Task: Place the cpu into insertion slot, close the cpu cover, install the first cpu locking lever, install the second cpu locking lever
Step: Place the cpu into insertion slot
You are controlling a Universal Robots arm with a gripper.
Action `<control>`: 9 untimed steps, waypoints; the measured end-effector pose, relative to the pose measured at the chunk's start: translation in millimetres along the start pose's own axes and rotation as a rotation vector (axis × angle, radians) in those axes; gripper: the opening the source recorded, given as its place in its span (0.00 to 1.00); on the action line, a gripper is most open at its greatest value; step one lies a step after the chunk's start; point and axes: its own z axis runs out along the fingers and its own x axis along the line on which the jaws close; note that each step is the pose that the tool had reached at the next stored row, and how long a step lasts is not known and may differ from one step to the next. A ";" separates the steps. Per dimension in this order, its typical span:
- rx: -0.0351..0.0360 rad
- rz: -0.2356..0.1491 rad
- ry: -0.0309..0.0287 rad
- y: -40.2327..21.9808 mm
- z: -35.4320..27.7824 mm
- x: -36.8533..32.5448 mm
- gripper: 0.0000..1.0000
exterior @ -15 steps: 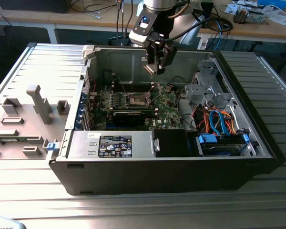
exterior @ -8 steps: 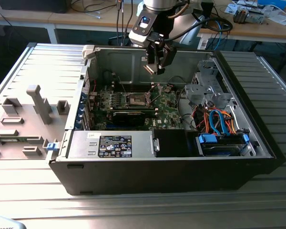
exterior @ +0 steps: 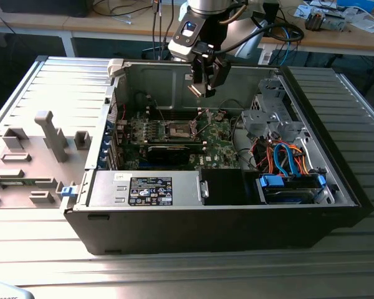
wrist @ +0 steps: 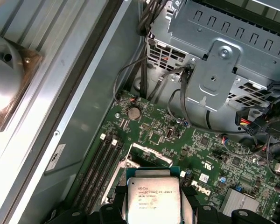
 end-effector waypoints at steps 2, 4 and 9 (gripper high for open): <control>0.0000 0.002 -0.0001 0.0 0.1 0.0 0.55; -0.0001 0.004 -0.0004 0.0 0.1 0.0 0.55; -0.0001 0.008 -0.0007 0.0 0.2 0.0 0.55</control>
